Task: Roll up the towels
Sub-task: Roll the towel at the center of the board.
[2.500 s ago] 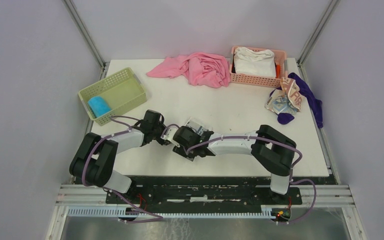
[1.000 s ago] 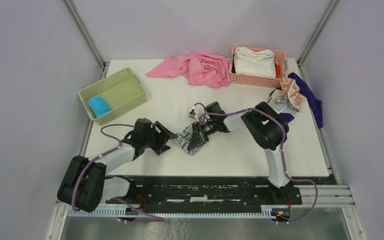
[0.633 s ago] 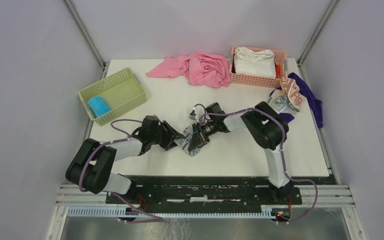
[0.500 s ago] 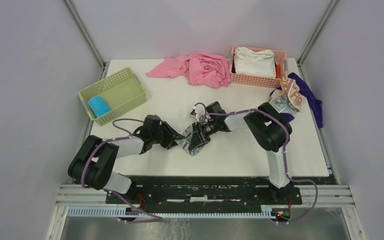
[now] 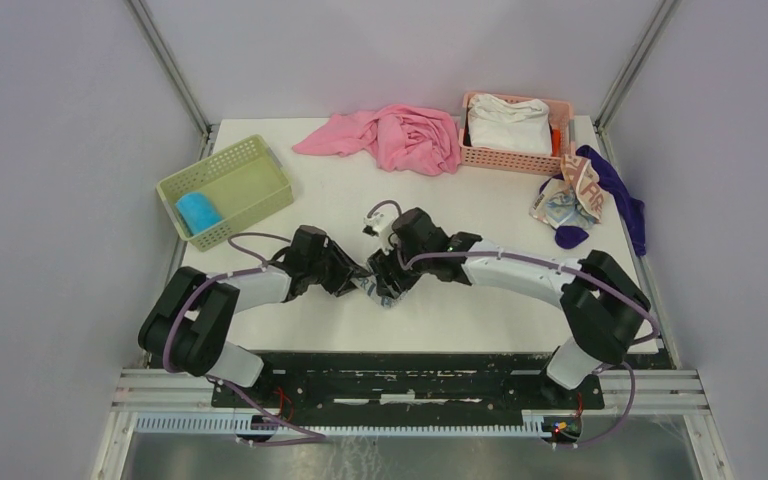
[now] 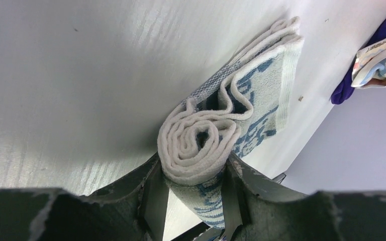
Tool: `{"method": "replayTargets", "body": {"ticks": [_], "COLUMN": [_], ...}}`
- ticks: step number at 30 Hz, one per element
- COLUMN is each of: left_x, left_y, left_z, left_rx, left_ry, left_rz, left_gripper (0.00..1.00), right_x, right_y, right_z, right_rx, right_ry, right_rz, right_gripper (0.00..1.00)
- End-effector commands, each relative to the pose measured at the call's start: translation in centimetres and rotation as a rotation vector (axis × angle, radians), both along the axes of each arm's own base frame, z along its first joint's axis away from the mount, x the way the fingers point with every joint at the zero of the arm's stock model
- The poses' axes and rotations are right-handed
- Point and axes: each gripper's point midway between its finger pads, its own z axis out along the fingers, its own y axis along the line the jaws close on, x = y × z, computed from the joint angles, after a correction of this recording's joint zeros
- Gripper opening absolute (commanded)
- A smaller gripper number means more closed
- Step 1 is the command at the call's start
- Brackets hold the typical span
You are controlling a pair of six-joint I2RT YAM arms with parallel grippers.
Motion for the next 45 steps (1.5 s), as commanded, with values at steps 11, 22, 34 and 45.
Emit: {"method": "replayTargets", "body": {"ticks": [11,22,34,45], "left_x": [-2.2,-2.7,-4.9,-1.7], "left_y": [2.8,3.1,6.1,6.7], "left_z": [-2.8,-2.8,-3.1,3.8], "left_rx": [0.159,0.164,0.194,0.165], "left_ry": [0.103,0.110,0.133,-0.125], "left_rz": [0.036,0.045,0.109,0.172], "left_gripper": [0.48,0.49,0.50,0.84], "right_x": [-0.7,-0.7,-2.7,-4.7], "right_y": [2.2,0.0,-0.2,2.6], "right_z": [-0.8,-5.9,-7.5,-4.6], "right_rx": [-0.335,-0.548,-0.543,-0.141], "right_ry": [-0.527,-0.511,-0.391,0.085], "right_rz": [0.075,0.102,0.212,0.276], "right_gripper": [0.54,0.51,0.18,0.00]}}
